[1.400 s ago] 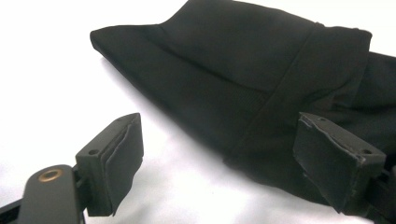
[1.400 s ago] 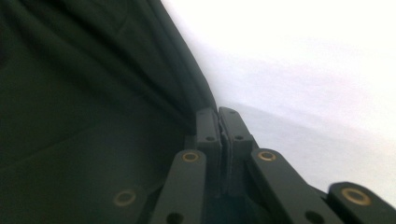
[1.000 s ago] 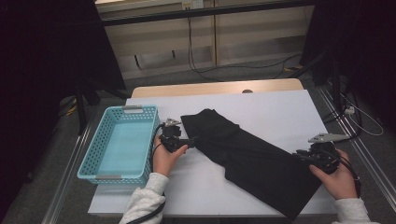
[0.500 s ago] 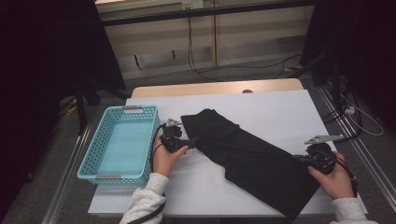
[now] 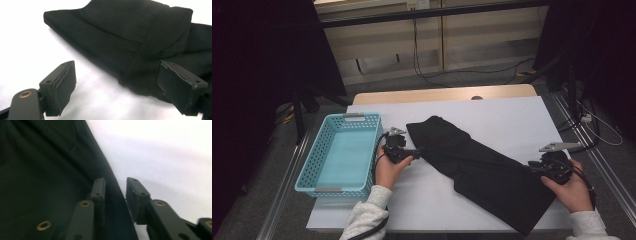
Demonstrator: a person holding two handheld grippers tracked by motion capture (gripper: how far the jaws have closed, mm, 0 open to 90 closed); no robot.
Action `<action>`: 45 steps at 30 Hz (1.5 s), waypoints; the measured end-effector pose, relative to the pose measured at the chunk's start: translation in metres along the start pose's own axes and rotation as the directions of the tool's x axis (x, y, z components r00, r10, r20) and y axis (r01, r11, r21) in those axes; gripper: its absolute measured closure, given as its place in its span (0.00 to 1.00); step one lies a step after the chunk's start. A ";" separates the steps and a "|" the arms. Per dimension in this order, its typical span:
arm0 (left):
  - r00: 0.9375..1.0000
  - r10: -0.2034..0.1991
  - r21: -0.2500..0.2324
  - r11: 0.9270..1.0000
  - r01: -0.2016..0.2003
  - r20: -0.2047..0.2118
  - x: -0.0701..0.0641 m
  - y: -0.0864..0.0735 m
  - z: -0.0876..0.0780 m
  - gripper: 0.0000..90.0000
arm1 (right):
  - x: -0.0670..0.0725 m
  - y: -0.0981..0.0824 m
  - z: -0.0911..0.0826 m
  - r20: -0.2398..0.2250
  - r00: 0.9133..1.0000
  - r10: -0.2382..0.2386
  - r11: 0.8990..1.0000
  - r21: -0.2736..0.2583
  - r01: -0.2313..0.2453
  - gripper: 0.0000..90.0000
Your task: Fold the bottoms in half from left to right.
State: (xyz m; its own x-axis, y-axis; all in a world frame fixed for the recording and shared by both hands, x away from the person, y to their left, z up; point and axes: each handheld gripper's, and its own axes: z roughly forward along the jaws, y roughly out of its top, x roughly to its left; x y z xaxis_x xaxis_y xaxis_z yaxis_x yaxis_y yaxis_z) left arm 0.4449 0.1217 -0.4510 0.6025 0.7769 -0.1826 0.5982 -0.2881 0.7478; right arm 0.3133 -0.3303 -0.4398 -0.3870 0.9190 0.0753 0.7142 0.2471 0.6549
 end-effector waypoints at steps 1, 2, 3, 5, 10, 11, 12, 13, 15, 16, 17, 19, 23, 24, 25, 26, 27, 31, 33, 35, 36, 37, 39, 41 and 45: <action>1.000 -0.002 0.000 1.000 0.002 -0.002 0.000 0.000 0.000 0.17 | 0.001 0.003 0.002 0.001 1.000 0.001 1.000 -0.003 -0.001 0.75; 1.000 -0.002 -0.001 1.000 0.002 -0.003 0.001 0.000 0.000 0.17 | 0.002 0.006 0.005 -0.002 1.000 0.003 1.000 -0.013 -0.003 0.74; 1.000 -0.006 -0.002 1.000 0.006 -0.007 0.002 -0.001 -0.001 0.17 | 0.003 0.008 0.007 -0.010 1.000 0.008 1.000 -0.018 -0.008 0.74; 1.000 -0.014 -0.007 1.000 0.014 -0.015 0.004 -0.002 -0.002 0.17 | 0.006 0.013 0.012 -0.016 1.000 0.003 0.999 -0.032 -0.003 0.72; 0.999 -0.026 -0.005 1.000 0.026 -0.021 0.007 -0.004 -0.004 0.17 | 0.015 0.018 0.016 -0.053 0.998 -0.015 0.999 -0.037 0.013 0.64; 0.999 -0.028 -0.008 1.000 0.028 -0.020 0.007 -0.004 -0.005 0.17 | 0.020 0.018 0.017 -0.061 0.997 -0.036 0.999 -0.034 0.034 0.61; 0.999 -0.024 -0.007 1.000 0.024 -0.021 0.007 -0.004 -0.006 0.17 | 0.021 0.018 0.017 -0.058 0.998 -0.036 0.999 -0.032 0.034 0.60; 1.000 -0.023 -0.007 1.000 0.023 -0.019 0.007 -0.004 -0.007 0.17 | 0.021 0.017 0.017 -0.055 0.998 -0.041 0.999 -0.028 0.039 0.60; 1.000 -0.021 -0.008 1.000 0.021 -0.019 0.006 -0.004 -0.007 0.17 | 0.019 0.015 0.016 -0.043 0.999 -0.032 0.999 -0.027 0.031 0.60; 1.000 -0.019 -0.005 1.000 0.019 -0.016 0.005 -0.005 -0.008 0.17 | 0.017 0.014 0.014 -0.034 0.999 -0.025 0.999 -0.025 0.024 0.60; 1.000 -0.016 -0.003 1.000 0.016 -0.013 0.005 -0.005 -0.007 0.17 | 0.014 0.012 0.013 -0.024 1.000 -0.017 1.000 -0.023 0.017 0.60; 1.000 -0.013 0.000 1.000 0.013 -0.011 0.005 -0.005 -0.007 0.17 | 0.007 0.006 0.008 -0.012 1.000 0.007 1.000 -0.017 -0.008 0.60; 1.000 -0.015 0.001 1.000 0.015 -0.009 0.004 -0.004 -0.006 0.17 | -0.001 -0.003 0.007 -0.019 0.999 0.038 0.999 0.020 -0.038 0.64; 1.000 -0.018 -0.004 1.000 0.018 -0.009 0.004 -0.003 -0.006 0.17 | -0.001 -0.005 0.007 -0.021 0.999 0.028 0.999 0.018 -0.028 0.66; 1.000 -0.018 -0.004 1.000 0.018 -0.009 0.004 -0.003 -0.006 0.17 | -0.001 -0.005 0.007 -0.017 0.999 0.030 0.999 0.017 -0.030 0.68; 1.000 -0.016 -0.010 1.000 0.016 -0.004 0.004 -0.003 -0.006 0.17 | -0.001 -0.005 0.006 -0.015 0.999 0.030 0.999 0.022 -0.030 0.73; 1.000 -0.015 -0.011 1.000 0.015 -0.002 0.004 -0.002 -0.006 0.17 | -0.001 -0.005 0.006 -0.021 0.999 0.027 0.999 0.026 -0.026 0.80; 1.000 -0.017 -0.008 1.000 0.017 -0.005 0.004 -0.003 -0.005 0.17 | 0.002 -0.006 0.007 -0.086 0.996 0.013 1.000 0.027 -0.011 0.96; 1.000 -0.017 -0.007 1.000 0.017 -0.007 0.004 -0.003 -0.005 0.17 | 0.002 -0.004 0.007 -0.086 0.996 0.011 0.999 0.042 -0.007 0.98; 1.000 -0.017 -0.006 1.000 0.017 -0.006 0.004 -0.003 -0.005 0.17 | -0.001 -0.002 0.006 -0.076 0.997 0.012 0.999 0.044 -0.008 0.98; 1.000 -0.019 -0.010 1.000 0.019 -0.004 0.004 -0.003 -0.005 0.17 | -0.005 -0.001 0.005 -0.073 0.997 0.018 0.999 0.040 -0.016 0.98; 1.000 -0.018 -0.011 1.000 0.018 -0.003 0.004 -0.003 -0.005 0.17 | -0.008 -0.001 0.005 -0.069 0.997 0.026 0.999 0.035 -0.024 0.98; 1.000 -0.015 -0.009 1.000 0.015 0.000 0.004 -0.002 -0.005 0.17 | -0.015 0.001 0.003 -0.026 0.999 0.037 0.999 0.021 -0.037 0.98; 1.000 -0.016 -0.007 1.000 0.016 -0.002 0.004 -0.003 -0.005 0.17 | -0.019 0.002 0.002 0.003 0.999 0.042 0.999 0.008 -0.042 0.97; 1.000 -0.015 -0.003 1.000 0.015 -0.002 0.004 -0.003 -0.005 0.17 | -0.013 0.004 0.006 0.032 0.999 -0.002 1.000 -0.012 0.002 0.74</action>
State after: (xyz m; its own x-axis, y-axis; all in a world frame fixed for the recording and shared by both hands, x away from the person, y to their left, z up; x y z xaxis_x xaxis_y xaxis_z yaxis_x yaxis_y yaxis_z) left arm 0.4434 0.1282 -0.4507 0.5926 0.7822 -0.1924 0.6054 -0.2750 0.7469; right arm 0.3247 -0.3396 -0.4432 -0.3693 0.9280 0.0498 0.7063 0.2455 0.6640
